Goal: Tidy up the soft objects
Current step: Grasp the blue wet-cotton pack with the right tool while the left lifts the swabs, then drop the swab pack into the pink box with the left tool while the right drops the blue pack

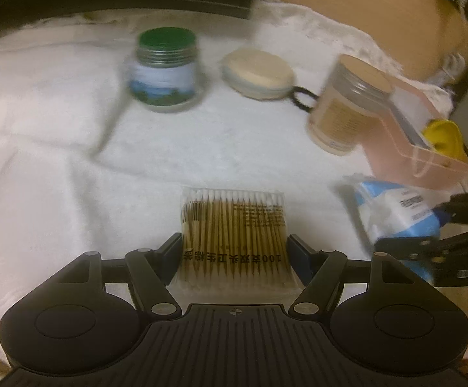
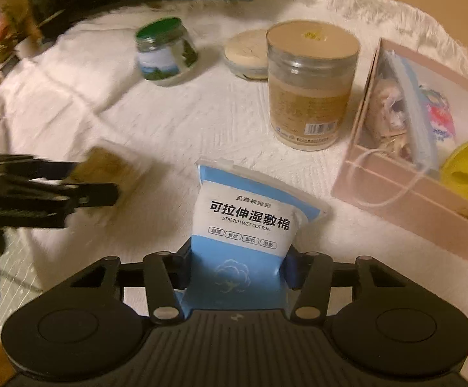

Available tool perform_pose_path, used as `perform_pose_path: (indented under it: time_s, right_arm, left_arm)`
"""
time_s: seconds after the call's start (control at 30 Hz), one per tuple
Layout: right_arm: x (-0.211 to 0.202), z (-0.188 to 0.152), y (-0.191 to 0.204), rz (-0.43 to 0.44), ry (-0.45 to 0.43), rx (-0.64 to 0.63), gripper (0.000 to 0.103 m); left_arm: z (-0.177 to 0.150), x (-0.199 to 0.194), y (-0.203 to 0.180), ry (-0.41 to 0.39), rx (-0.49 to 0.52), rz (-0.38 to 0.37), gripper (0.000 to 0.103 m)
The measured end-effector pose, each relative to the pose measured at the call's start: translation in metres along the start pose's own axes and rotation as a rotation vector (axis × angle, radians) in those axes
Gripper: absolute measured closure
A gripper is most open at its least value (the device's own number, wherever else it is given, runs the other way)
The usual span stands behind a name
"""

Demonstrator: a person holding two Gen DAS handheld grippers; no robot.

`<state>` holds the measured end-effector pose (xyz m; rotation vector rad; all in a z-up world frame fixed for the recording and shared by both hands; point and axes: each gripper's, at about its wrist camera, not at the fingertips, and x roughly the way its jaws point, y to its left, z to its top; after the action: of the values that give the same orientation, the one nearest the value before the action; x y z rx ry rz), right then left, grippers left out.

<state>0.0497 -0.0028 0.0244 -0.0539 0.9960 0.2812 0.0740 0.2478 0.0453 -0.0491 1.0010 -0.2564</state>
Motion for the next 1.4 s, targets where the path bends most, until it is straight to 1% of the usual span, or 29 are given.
perform_pose_path:
  time_s: [0.13,0.2,0.3,0.4,0.5,0.57,0.63,0.7,0.77,0.83,0.9,1.0,1.07,1.17,1.2,1.27,1.3,1.33,1.37,1.4]
  right_arm:
    - [-0.038,-0.011,-0.014,0.042,-0.040,-0.016,0.051]
    - [-0.058,-0.021,-0.022,0.046,-0.058,-0.021,0.051]
    - [-0.084,-0.035,-0.033,0.011,-0.083,-0.021,0.051]
    - [-0.112,-0.048,-0.046,-0.034,-0.122,-0.009,0.051]
    - [-0.137,-0.051,-0.062,-0.088,-0.180,0.012,0.051]
    - [-0.154,-0.047,-0.074,-0.129,-0.237,0.029,0.051]
    - [-0.171,-0.040,-0.086,-0.161,-0.299,0.062,0.051]
    - [-0.187,-0.032,-0.097,-0.186,-0.359,0.088,0.051]
    - [-0.196,-0.024,-0.105,-0.233,-0.409,0.099,0.051]
    - [-0.200,-0.017,-0.113,-0.261,-0.433,0.110,0.051]
    - [-0.201,-0.013,-0.121,-0.278,-0.448,0.125,0.051]
    - [-0.194,-0.007,-0.133,-0.294,-0.447,0.146,0.051]
    - [-0.188,-0.003,-0.139,-0.302,-0.446,0.162,0.051]
    - [-0.177,0.008,-0.151,-0.320,-0.450,0.175,0.051]
    - [-0.174,0.013,-0.156,-0.323,-0.451,0.178,0.051]
    - [-0.168,0.020,-0.164,-0.321,-0.445,0.184,0.051]
    - [-0.163,0.025,-0.169,-0.313,-0.440,0.192,0.051]
    - [-0.160,0.028,-0.173,-0.305,-0.434,0.201,0.051]
    - [-0.154,0.032,-0.178,-0.291,-0.425,0.212,0.051]
    - [-0.147,0.035,-0.183,-0.275,-0.413,0.223,0.051]
  left_arm:
    - [0.005,0.006,-0.029,0.040,0.071,-0.091,0.029]
    - [0.008,0.010,-0.047,0.063,0.105,-0.147,0.029]
    - [0.015,0.012,-0.073,0.097,0.150,-0.253,0.029]
    - [0.027,0.008,-0.097,0.111,0.186,-0.358,0.029]
    - [0.045,-0.003,-0.121,0.083,0.243,-0.424,0.029]
    - [0.060,-0.011,-0.134,0.039,0.282,-0.449,0.029]
    - [0.075,-0.017,-0.142,-0.006,0.299,-0.466,0.029]
    - [0.090,-0.020,-0.151,-0.049,0.300,-0.462,0.029]
    - [0.102,-0.020,-0.159,-0.086,0.298,-0.453,0.029]
    - [0.112,-0.017,-0.167,-0.108,0.293,-0.450,0.029]
    - [0.121,-0.013,-0.176,-0.116,0.299,-0.452,0.029]
    - [0.136,0.001,-0.188,-0.114,0.294,-0.439,0.029]
    - [0.149,0.014,-0.195,-0.114,0.262,-0.437,0.029]
    - [0.174,0.044,-0.204,-0.121,0.191,-0.445,0.028]
    - [0.181,0.059,-0.208,-0.101,0.173,-0.448,0.028]
    - [0.187,0.092,-0.217,-0.009,0.171,-0.428,0.028]
    - [0.185,0.109,-0.223,0.044,0.197,-0.388,0.028]
    - [0.182,0.123,-0.229,0.083,0.239,-0.336,0.025]
    - [0.177,0.133,-0.233,0.103,0.279,-0.283,0.025]
    - [0.173,0.139,-0.235,0.107,0.304,-0.248,0.024]
